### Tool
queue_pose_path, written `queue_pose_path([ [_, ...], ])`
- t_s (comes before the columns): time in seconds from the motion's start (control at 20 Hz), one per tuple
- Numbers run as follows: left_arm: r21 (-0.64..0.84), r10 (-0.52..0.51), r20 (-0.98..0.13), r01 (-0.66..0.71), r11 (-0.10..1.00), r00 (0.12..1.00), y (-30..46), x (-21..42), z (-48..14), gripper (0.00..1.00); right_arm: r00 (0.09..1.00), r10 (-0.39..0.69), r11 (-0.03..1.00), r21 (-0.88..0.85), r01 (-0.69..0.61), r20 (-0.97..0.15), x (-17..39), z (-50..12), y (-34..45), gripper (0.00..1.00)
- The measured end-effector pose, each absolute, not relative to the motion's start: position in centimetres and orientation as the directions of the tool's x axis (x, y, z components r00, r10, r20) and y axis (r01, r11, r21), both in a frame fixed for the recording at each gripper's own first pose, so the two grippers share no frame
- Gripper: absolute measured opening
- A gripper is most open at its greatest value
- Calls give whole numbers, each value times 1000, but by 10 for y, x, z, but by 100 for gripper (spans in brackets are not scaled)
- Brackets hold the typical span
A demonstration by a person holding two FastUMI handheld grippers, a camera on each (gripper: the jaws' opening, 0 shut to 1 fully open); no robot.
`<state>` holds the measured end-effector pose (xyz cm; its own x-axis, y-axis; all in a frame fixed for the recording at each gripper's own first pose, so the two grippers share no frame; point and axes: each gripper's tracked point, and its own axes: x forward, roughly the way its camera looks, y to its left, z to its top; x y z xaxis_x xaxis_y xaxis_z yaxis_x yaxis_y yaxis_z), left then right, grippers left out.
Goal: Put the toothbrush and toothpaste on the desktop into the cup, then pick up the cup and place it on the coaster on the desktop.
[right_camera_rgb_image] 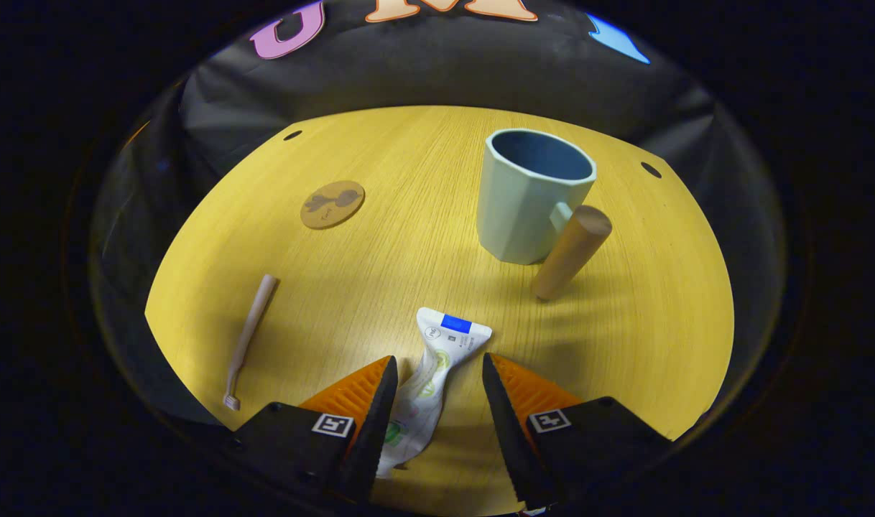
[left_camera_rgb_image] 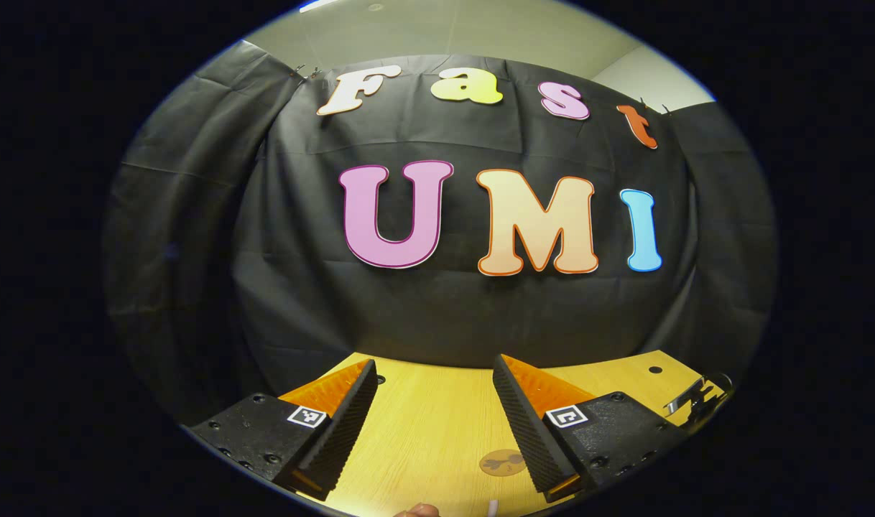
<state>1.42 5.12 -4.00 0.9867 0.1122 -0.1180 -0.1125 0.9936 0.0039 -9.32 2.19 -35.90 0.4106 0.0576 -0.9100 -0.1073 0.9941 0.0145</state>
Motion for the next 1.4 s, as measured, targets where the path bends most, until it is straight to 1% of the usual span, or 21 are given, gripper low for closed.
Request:
queue_pose_path([
  [0.05, 3, 111, -121, -112, 994, 986, 51, 15, -40, 94, 400, 60, 994, 16, -112, -914, -92, -362, 23, 65],
  [0.1, 3, 112, -126, -112, 994, 986, 51, 15, -41, 94, 387, 58, 993, 12, -120, -920, -94, -365, 26, 64],
  [0.15, 4, 110, -133, -110, 994, 985, 50, 16, -44, 94, 399, 57, 991, 5, -131, -915, -92, -365, 24, 63],
  [0.2, 2, 107, -143, -108, 994, 984, 49, 16, -46, 94, 396, 50, 990, -8, -144, -917, -93, -363, 19, 50],
  [0.25, 0, 105, -152, -106, 994, 983, 48, 17, -50, 95, 405, 56, 988, -7, -152, -912, -92, -360, 19, 43],
  [0.3, -2, 101, -165, -103, 995, 981, 46, 17, -53, 95, 396, 65, 987, 1, -160, -916, -93, -360, 21, 26],
  [0.35, -5, 96, -177, -99, 995, 979, 45, 16, -58, 95, 390, 67, 989, 8, -150, -918, -94, -363, 22, 26],
  [0.4, -10, 82, -202, -86, 996, 976, 42, 15, -65, 95, 389, 68, 990, 13, -143, -919, -91, -365, 22, 14],
  [0.45, -16, 62, -236, -68, 998, 970, 38, 16, -76, 94, 386, 69, 989, 12, -148, -920, -92, -363, 22, 9],
  [0.5, -22, 41, -277, -49, 999, 960, 33, 15, -87, 95, 389, 70, 988, 11, -152, -919, -92, -363, 21, 7],
  [0.55, -37, 10, -344, -24, 999, 939, 26, 12, -105, 95, 396, 71, 988, 10, -154, -915, -91, -363, 22, 9],
  [0.7, -91, -71, -482, 30, 995, 873, 8, 0, -145, 96, 396, 79, 988, 19, -151, -915, -91, -363, 21, 9],
  [0.75, -105, -101, -538, 53, 993, 837, 0, -8, -163, 96, 395, 81, 988, 21, -153, -915, -91, -363, 22, 9],
  [0.85, -87, -116, -608, 79, 993, 785, -6, -18, -186, 96, 396, 83, 987, 21, -158, -914, -91, -363, 22, 9],
  [1.05, -64, -126, -719, 116, 991, 684, -9, -38, -225, 96, 397, 92, 986, 29, -162, -913, -91, -363, 22, 9],
  [1.4, -123, -163, -859, 112, 986, 485, -24, -71, -284, 96, 398, 102, 986, 41, -160, -912, -90, -362, 22, 9],
])
